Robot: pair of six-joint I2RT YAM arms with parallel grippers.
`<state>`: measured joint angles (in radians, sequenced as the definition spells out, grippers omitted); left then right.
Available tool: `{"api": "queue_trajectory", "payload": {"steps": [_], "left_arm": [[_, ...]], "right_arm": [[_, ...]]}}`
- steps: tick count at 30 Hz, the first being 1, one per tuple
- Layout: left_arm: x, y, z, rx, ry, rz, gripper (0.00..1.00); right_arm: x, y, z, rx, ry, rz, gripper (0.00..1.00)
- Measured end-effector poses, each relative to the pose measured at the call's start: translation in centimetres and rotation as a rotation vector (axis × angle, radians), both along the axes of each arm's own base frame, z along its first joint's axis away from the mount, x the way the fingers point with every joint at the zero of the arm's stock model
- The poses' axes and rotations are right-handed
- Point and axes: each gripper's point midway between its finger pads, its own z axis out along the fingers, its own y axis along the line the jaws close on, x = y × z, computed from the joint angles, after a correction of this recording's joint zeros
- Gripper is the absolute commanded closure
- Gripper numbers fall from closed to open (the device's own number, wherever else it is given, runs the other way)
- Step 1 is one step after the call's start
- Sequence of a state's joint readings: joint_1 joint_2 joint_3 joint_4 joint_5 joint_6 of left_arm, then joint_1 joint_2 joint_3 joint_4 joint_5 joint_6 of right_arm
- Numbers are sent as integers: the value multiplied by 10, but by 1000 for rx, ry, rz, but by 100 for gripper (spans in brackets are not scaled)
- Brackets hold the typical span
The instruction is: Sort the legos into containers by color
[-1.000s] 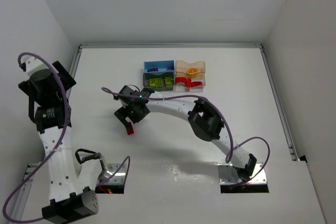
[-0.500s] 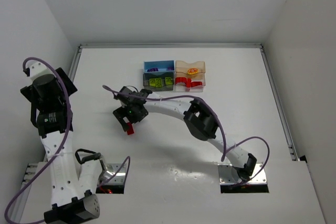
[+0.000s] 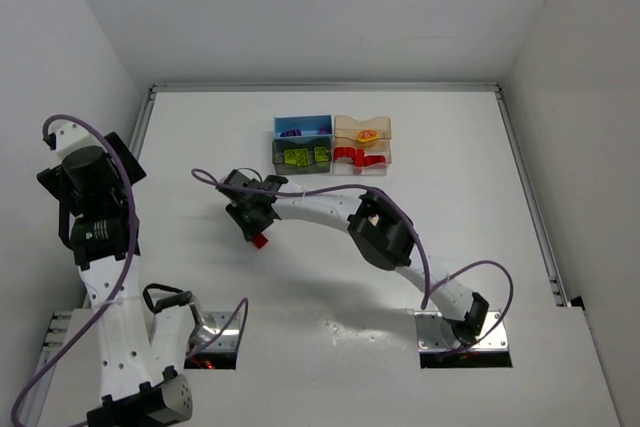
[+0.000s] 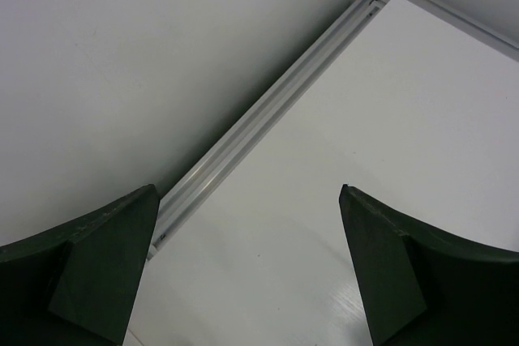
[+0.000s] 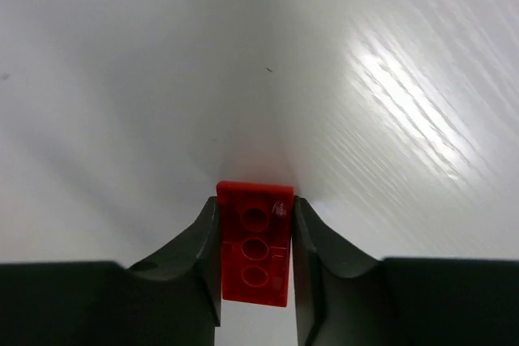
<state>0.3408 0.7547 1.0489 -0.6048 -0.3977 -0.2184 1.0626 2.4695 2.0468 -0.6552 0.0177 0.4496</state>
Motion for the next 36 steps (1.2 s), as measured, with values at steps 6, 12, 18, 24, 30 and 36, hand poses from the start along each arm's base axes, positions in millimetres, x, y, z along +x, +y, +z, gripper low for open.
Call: {"api": "queue_trajectory", "payload": {"steps": [6,12,18,24,30,36], "left_arm": [[20,-15,-22,-51,42,-123,0],[70,-51,-65,-176,103,-382,0],[125,-111,-106,-303,182,-680,0],[173,-169,-104,-299,218,-888,0],[194,-189,-92,-280,189,-960,0],[197,-192,-100,-290,206,-966,0]], "right_arm": [[27,-53,10,-126,-133,-23,100],[134,-138,106,-106,-324,-146,100],[214,-261,228,-46,-548,-229,100],[226,-307,212,-59,-482,-97,100],[219,-294,142,-31,-297,52,98],[212,-290,102,-25,-193,110,94]]}}
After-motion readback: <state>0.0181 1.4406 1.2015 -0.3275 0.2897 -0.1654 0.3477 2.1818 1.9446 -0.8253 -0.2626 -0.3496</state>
